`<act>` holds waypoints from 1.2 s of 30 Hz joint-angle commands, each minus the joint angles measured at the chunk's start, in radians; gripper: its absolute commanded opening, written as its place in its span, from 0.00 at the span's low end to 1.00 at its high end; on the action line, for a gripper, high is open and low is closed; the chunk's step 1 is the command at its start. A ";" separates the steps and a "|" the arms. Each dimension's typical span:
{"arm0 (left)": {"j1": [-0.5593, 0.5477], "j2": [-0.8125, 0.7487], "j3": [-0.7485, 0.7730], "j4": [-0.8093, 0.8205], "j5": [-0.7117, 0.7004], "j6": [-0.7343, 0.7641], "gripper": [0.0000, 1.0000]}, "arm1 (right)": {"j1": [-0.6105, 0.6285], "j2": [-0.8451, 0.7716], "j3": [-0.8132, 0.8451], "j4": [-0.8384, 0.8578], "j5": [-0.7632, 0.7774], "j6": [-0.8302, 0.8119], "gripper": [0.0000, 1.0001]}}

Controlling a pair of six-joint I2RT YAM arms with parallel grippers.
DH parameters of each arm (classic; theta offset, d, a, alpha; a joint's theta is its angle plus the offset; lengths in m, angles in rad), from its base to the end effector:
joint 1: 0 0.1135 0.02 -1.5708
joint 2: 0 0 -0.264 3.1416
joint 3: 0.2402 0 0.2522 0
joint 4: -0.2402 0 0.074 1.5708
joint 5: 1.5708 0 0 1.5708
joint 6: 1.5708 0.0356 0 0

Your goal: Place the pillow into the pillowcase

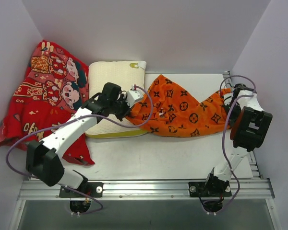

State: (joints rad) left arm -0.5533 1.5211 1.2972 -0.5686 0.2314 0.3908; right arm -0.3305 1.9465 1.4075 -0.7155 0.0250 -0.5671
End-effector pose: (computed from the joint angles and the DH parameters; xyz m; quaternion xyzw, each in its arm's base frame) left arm 0.2810 -0.1832 0.3039 0.4569 0.7986 -0.1370 0.3670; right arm 0.3705 -0.1280 0.1807 -0.1146 0.9808 -0.0795 0.1365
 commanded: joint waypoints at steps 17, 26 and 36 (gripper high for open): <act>-0.339 -0.276 -0.265 -0.198 0.464 -0.015 0.48 | -0.101 -0.254 -0.190 -0.160 0.138 -0.469 0.07; -0.160 -0.024 0.100 -0.171 0.419 -0.030 0.73 | 0.068 -0.204 0.203 -0.300 -0.304 -0.047 0.48; 0.006 0.134 0.237 -0.014 0.418 -0.193 0.77 | 0.324 0.116 0.370 -0.113 -0.217 0.217 0.47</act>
State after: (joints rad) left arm -0.5640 1.6859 1.4956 -0.6613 0.6437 0.2493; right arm -0.0154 1.9766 1.7401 -0.8368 -0.2287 -0.4408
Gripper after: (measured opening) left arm 0.765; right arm 0.469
